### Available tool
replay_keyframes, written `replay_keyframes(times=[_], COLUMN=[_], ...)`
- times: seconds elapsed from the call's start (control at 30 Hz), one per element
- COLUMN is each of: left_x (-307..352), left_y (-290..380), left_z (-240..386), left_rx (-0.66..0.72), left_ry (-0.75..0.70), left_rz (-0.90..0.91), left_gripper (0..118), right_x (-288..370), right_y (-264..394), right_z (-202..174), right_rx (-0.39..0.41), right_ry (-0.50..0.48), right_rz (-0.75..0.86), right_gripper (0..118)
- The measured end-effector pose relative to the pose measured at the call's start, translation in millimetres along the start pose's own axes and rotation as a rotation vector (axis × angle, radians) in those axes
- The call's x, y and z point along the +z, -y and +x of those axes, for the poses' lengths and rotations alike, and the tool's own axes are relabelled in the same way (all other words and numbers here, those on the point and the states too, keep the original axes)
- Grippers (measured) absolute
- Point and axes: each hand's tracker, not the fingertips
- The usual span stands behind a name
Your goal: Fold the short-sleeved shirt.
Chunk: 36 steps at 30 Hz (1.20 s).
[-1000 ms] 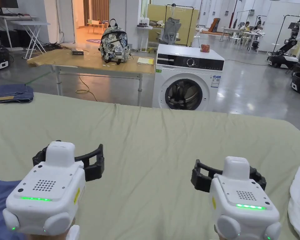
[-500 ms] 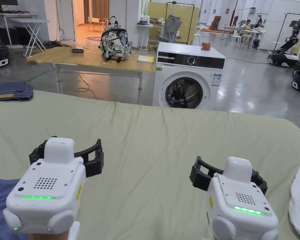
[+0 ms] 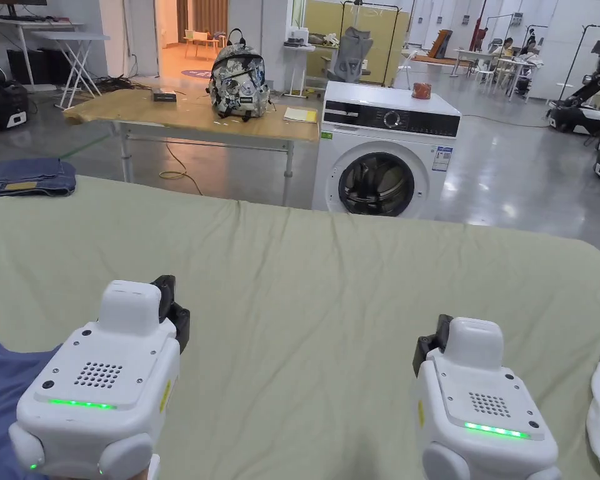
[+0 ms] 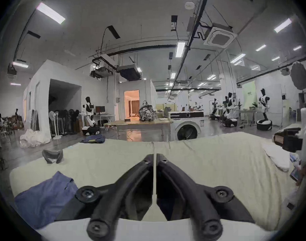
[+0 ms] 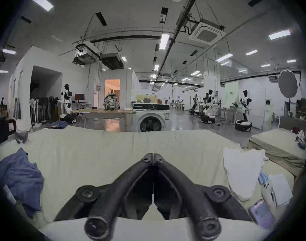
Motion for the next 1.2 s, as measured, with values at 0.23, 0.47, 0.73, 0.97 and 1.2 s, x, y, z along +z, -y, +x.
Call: replay_keyframes(times=[0.23,0.47,0.73,0.97,1.2], left_x=[-1.0,3.7,16.9,3.4,-25.2], left_y=[-0.4,2.4,13.9,55.1,103.3], left_z=[-24.4,-98.4,-229.7,-317.5,-338.0], left_rx=[0.059,0.086,0.078,0.209,0.232], left_ry=[-0.016,0.017,-0.077,-0.095,-0.064], left_rz=[-0.063,-0.240,-0.539,-0.805,-0.959], left_gripper=[0,0,0,0,65], right_x=[1.8,5.0,3.0,-1.7,-2.8], right_y=[-1.8,-3.6,4.5,17.1,23.7], right_z=[3.1,-18.4,-56.7,-77.9,-87.6], right_rx=[-0.018,0.026,0.058,0.071,0.090], right_ry=[0.021,-0.043,-0.126,-0.167,-0.172], right_rz=[-0.027,-0.034,-0.048,-0.094,-0.127], right_gripper=[0,0,0,0,0])
